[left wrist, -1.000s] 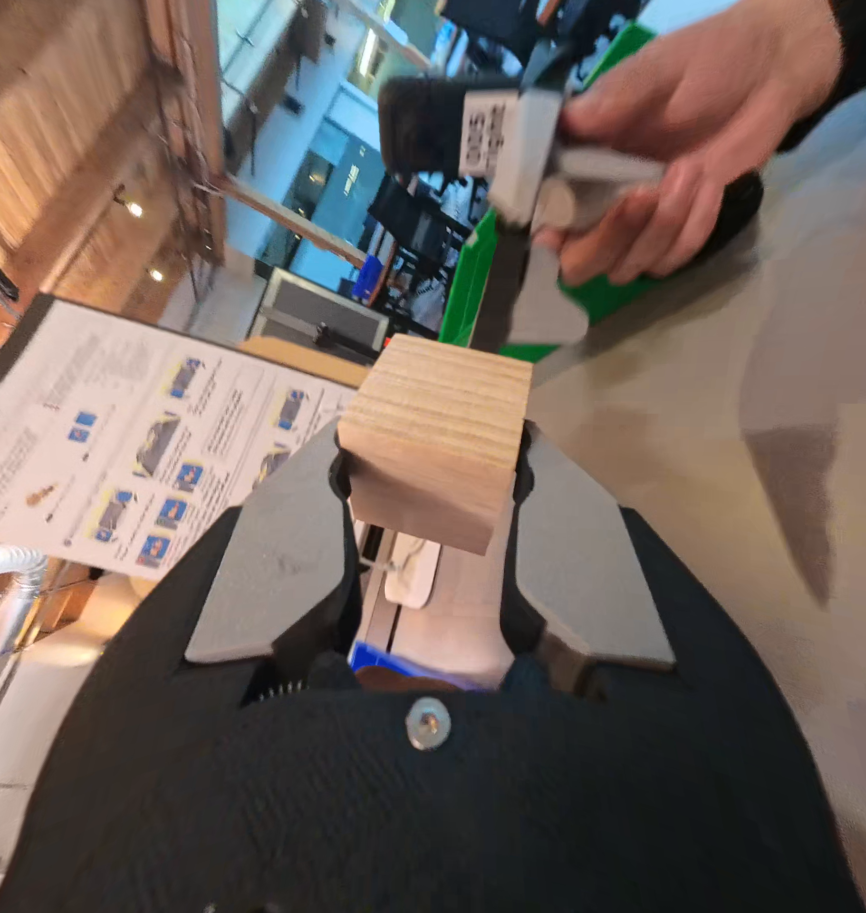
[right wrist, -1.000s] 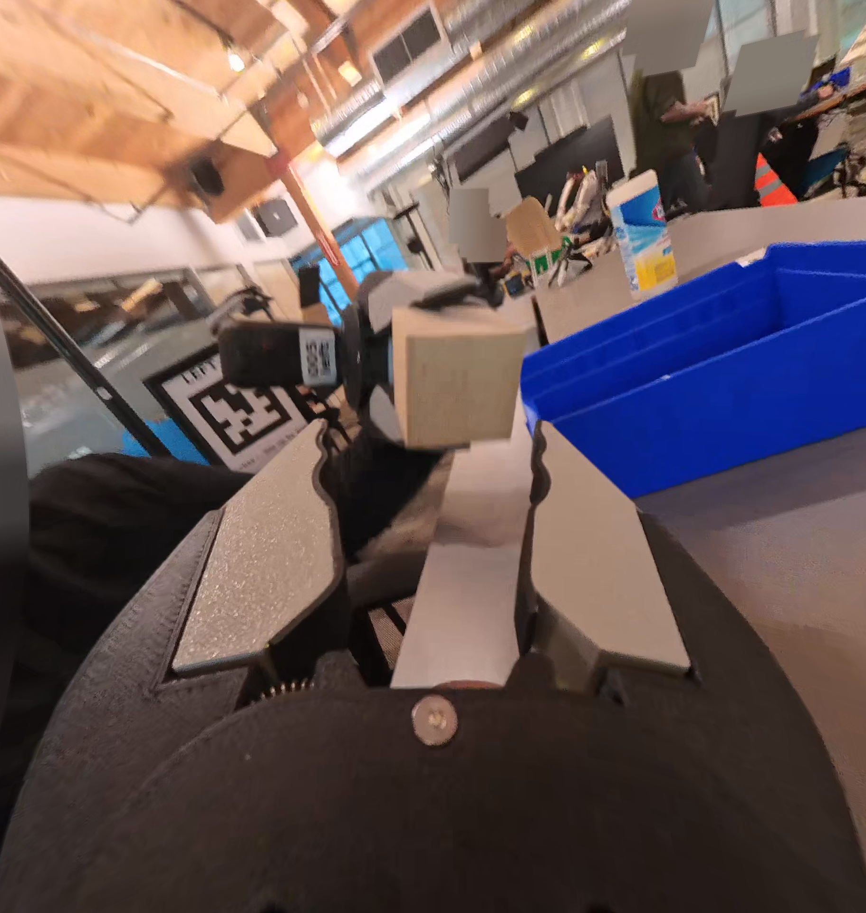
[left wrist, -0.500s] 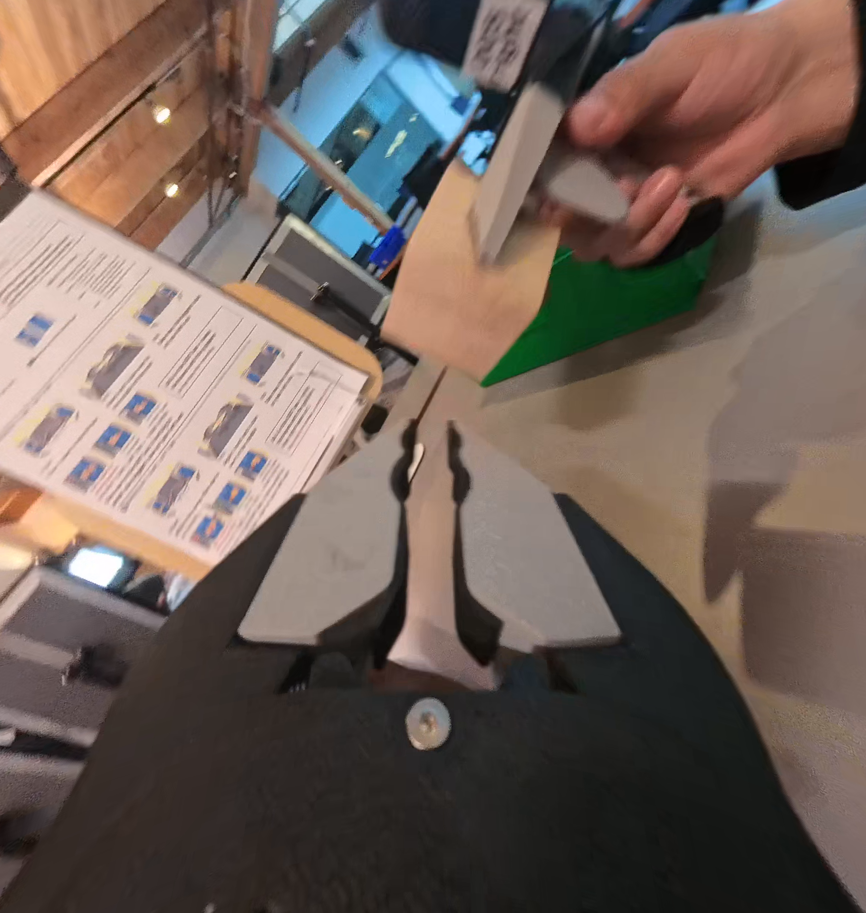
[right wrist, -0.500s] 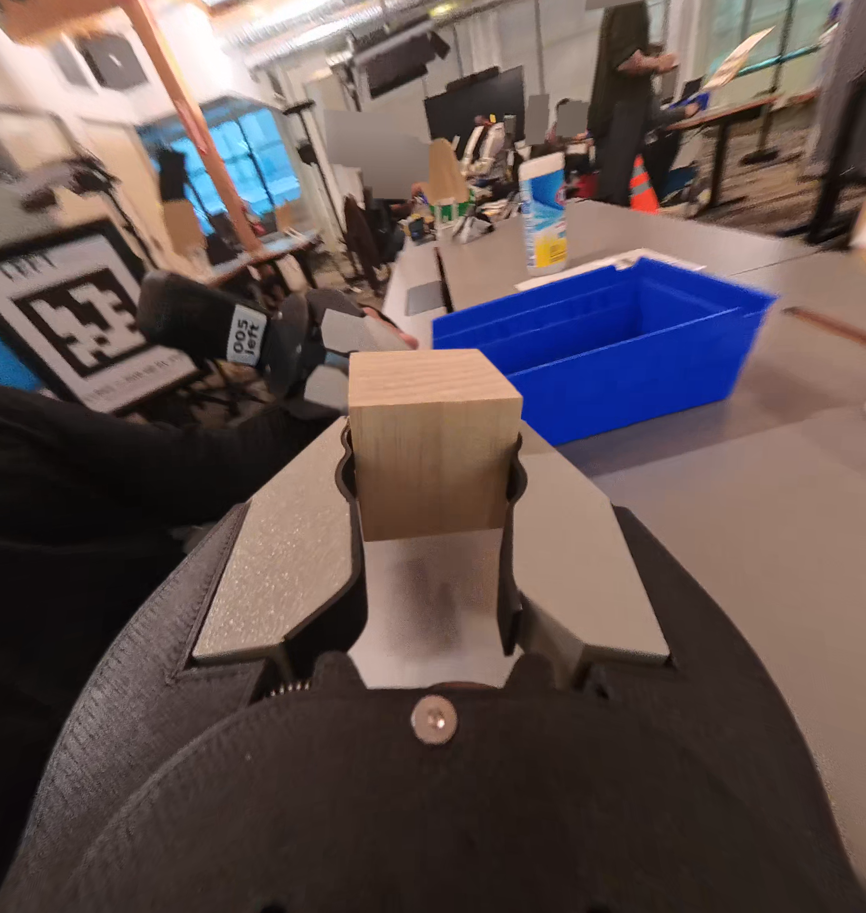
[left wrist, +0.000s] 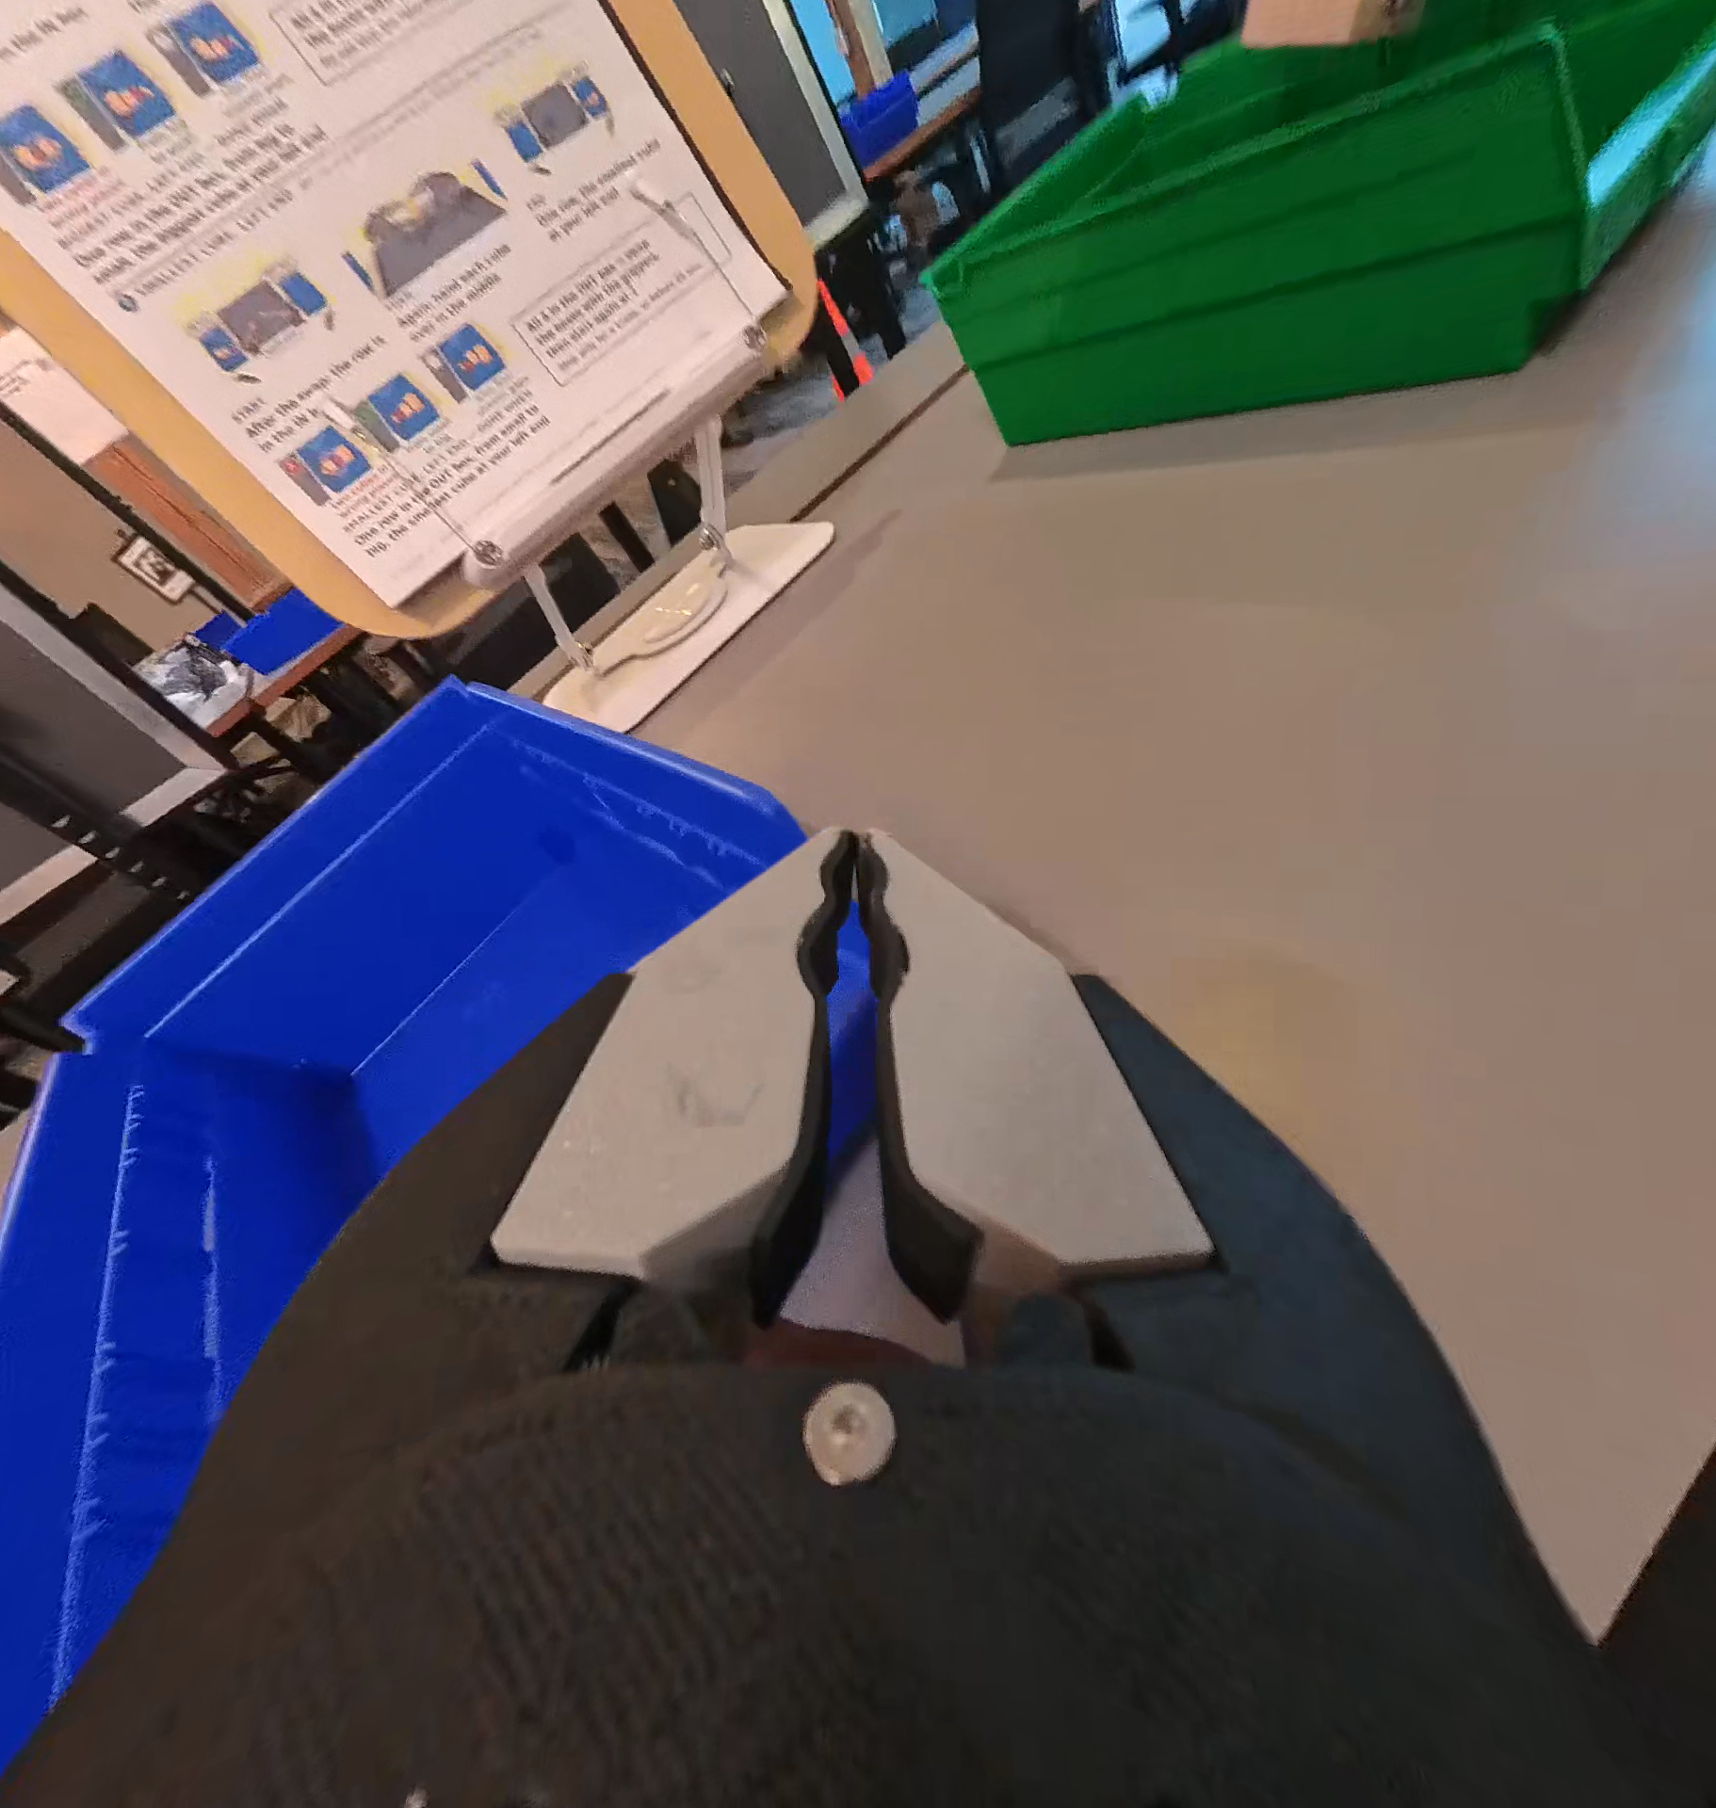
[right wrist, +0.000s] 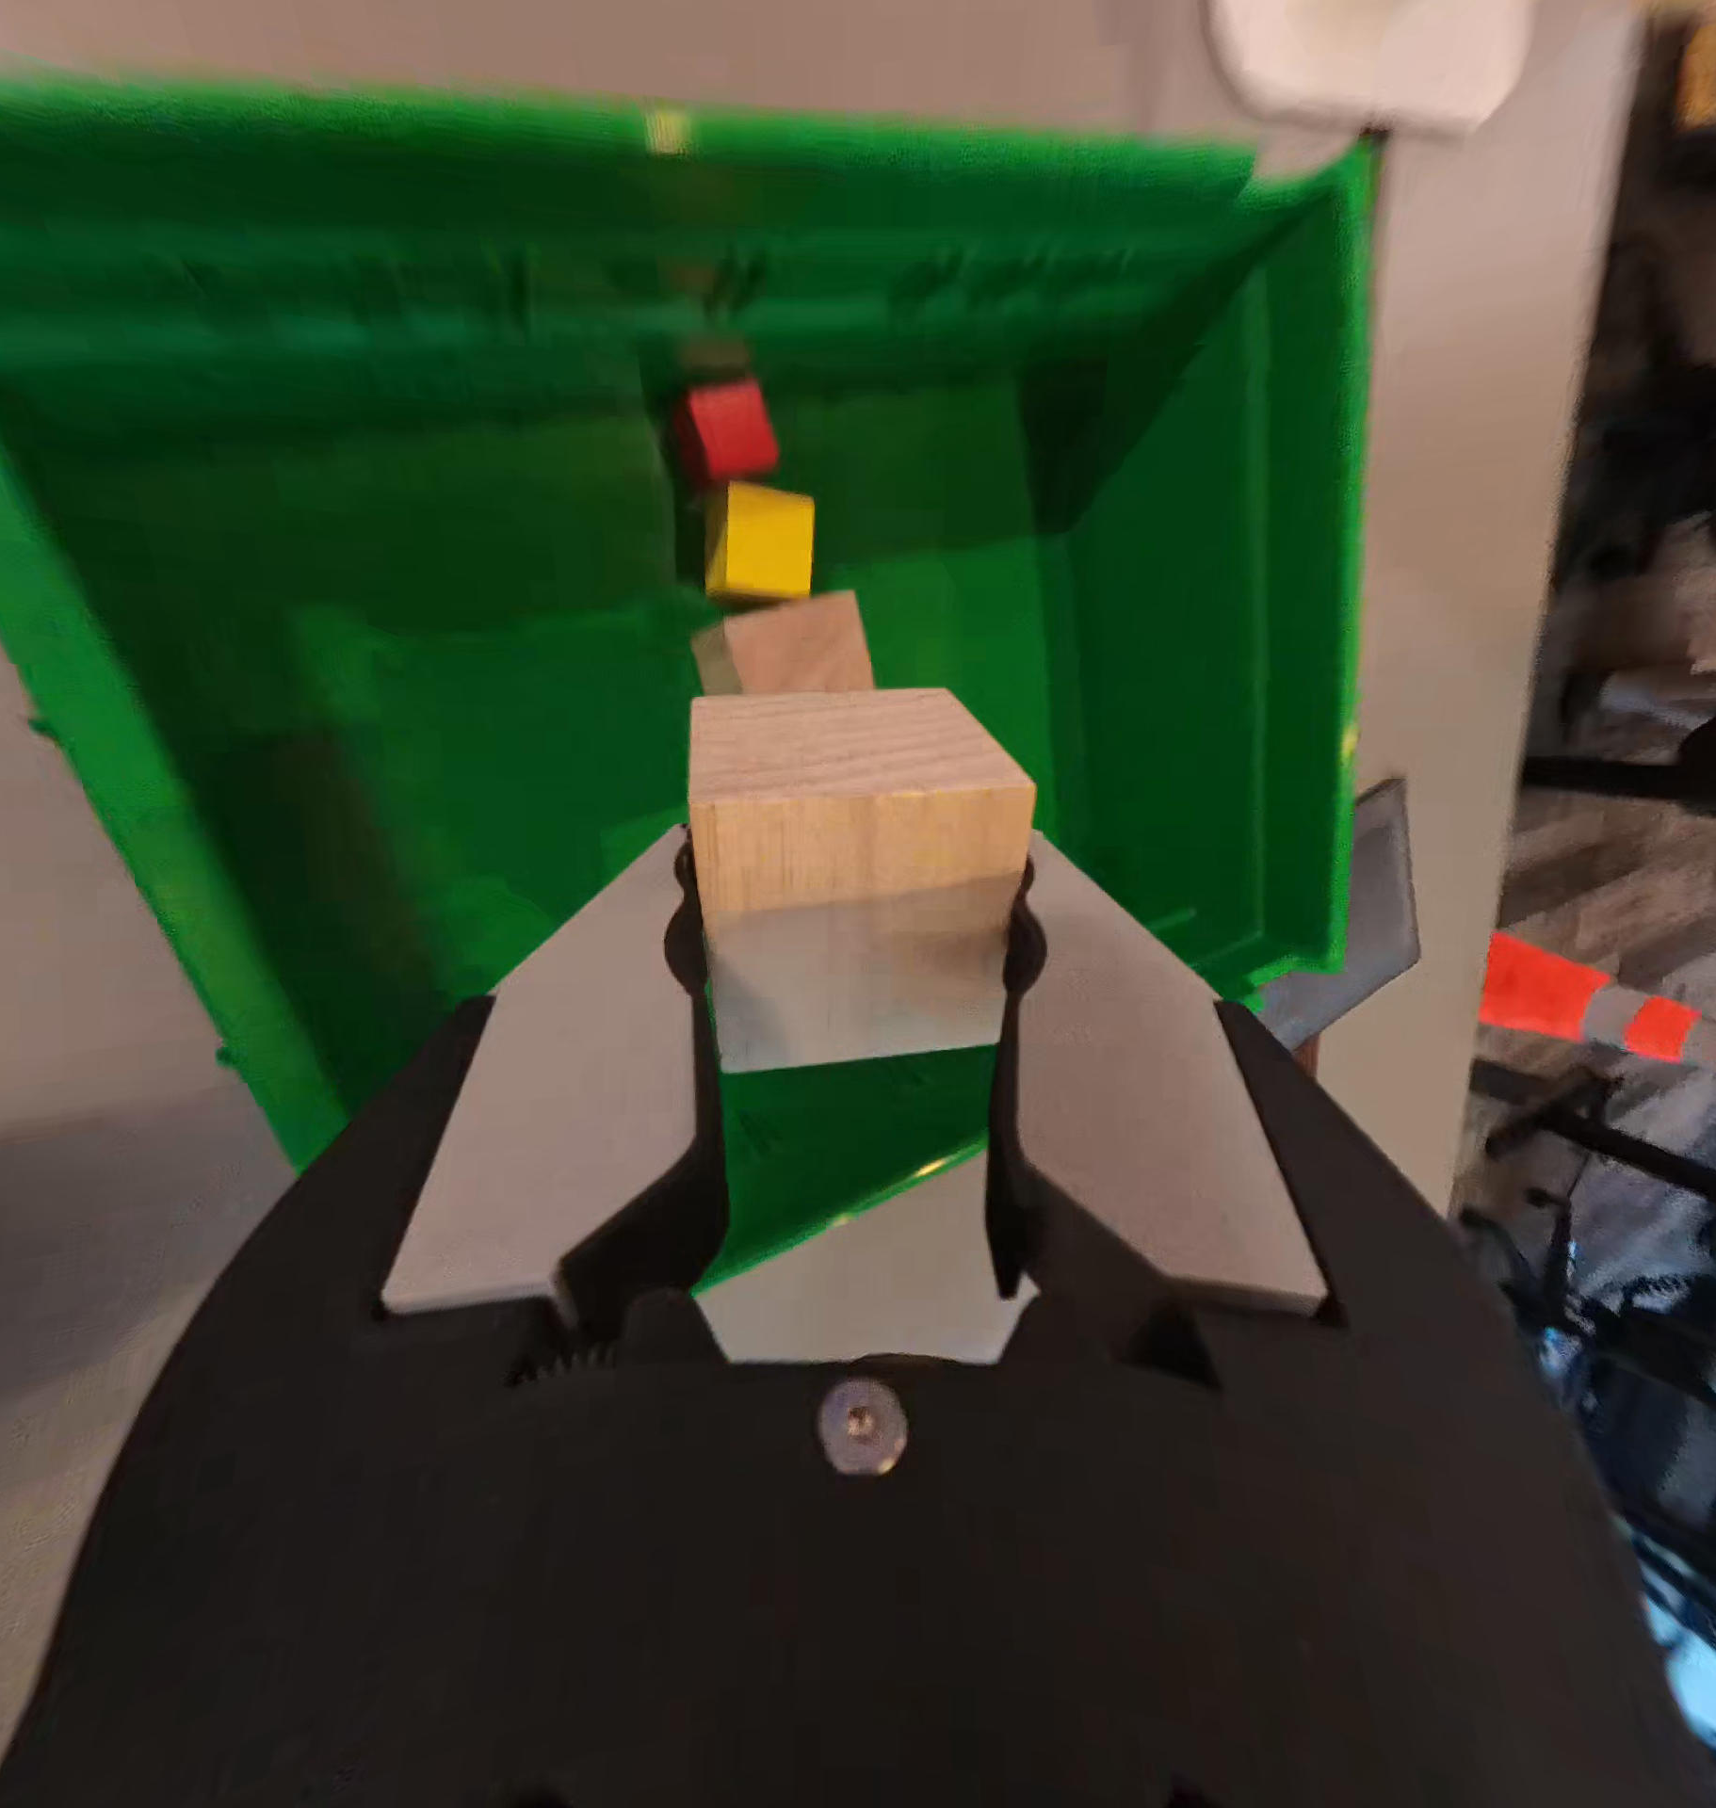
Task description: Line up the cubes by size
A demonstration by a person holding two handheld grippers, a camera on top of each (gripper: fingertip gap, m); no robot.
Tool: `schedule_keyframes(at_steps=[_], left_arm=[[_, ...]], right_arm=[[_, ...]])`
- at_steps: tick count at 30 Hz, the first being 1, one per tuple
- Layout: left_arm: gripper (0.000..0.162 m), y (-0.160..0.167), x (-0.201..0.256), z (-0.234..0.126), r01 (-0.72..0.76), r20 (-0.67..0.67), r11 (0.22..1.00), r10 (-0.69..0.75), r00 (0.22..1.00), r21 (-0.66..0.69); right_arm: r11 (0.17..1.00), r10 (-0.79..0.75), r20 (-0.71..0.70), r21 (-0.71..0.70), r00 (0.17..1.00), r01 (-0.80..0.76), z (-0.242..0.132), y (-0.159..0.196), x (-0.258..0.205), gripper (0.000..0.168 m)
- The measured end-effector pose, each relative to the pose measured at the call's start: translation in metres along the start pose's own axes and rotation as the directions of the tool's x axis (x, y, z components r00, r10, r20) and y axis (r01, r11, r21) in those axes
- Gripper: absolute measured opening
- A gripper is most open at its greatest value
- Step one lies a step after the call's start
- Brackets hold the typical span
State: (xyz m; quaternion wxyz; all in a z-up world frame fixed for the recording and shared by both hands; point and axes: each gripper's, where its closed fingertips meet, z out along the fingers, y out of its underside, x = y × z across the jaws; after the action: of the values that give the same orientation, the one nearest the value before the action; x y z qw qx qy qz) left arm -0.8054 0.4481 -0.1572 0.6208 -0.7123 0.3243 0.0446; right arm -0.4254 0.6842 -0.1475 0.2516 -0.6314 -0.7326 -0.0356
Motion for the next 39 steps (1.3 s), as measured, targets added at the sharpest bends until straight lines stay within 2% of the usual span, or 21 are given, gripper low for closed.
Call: schedule_keyframes(at_steps=[4, 6, 12, 15, 19, 23, 25, 28, 30, 34, 39], left_arm=[[0.001, 0.009, 0.011, 0.004, -0.095, -0.007, 0.994, 0.095, 0.995, -0.061], [0.002, 0.012, 0.015, 0.005, -0.096, -0.024, 0.993, 0.094, 0.995, -0.071], [0.001, 0.027, 0.021, 0.011, -0.037, -0.058, 0.995, 0.031, 0.998, -0.097], [0.004, 0.03, 0.025, 0.015, -0.028, -0.081, 0.994, 0.02, 0.997, -0.101], [0.005, 0.02, 0.038, 0.013, 0.005, -0.147, 0.998, -0.014, 0.989, -0.061], [0.006, 0.022, 0.039, 0.011, 0.0, -0.151, 0.997, -0.012, 0.988, -0.077], [0.009, 0.025, 0.042, 0.009, -0.013, -0.165, 0.996, -0.001, 0.986, -0.087], [0.009, 0.026, 0.046, 0.008, -0.03, -0.174, 0.995, 0.013, 0.985, -0.098], [0.009, 0.028, 0.047, 0.008, -0.035, -0.175, 0.994, 0.016, 0.984, -0.108], [0.01, 0.029, 0.049, 0.007, -0.041, -0.178, 0.993, 0.02, 0.984, -0.115], [0.01, 0.03, 0.05, 0.001, -0.037, -0.184, 0.992, 0.015, 0.983, -0.118]], right_arm=[[0.971, -0.059, 0.085, -0.227, 0.995, 0.077, 0.035, 0.037, 0.004, 0.06], [0.951, -0.085, 0.114, -0.287, 0.99, 0.115, 0.047, 0.049, 0.006, 0.06], [0.943, -0.125, 0.213, -0.279, 0.969, 0.183, 0.074, 0.049, -0.007, 0.06], [0.934, -0.098, 0.224, -0.316, 0.97, 0.167, 0.079, 0.058, -0.008, 0.06], [0.964, -0.034, 0.203, -0.252, 0.978, 0.086, 0.07, 0.053, -0.004, 0.058], [0.982, 0.022, 0.157, -0.187, 0.987, 0.008, 0.046, 0.042, 0.006, 0.057], [0.994, 0.039, 0.132, -0.11, 0.99, -0.025, 0.033, 0.025, 0.013, 0.041], [0.999, 0.042, 0.036, 0.033, 0.998, -0.043, 0.024, -0.016, 0.03, 0.0], [0.998, 0.044, -0.006, 0.045, 0.999, -0.044, 0.032, -0.036, 0.035, 0.0], [0.995, -0.003, -0.001, -0.098, 1.0, 0.003, 0.071, -0.049, 0.028, 0.0], [0.948, -0.051, 0.038, -0.311, 0.998, 0.06, 0.11, -0.031, 0.023, 0.0]])
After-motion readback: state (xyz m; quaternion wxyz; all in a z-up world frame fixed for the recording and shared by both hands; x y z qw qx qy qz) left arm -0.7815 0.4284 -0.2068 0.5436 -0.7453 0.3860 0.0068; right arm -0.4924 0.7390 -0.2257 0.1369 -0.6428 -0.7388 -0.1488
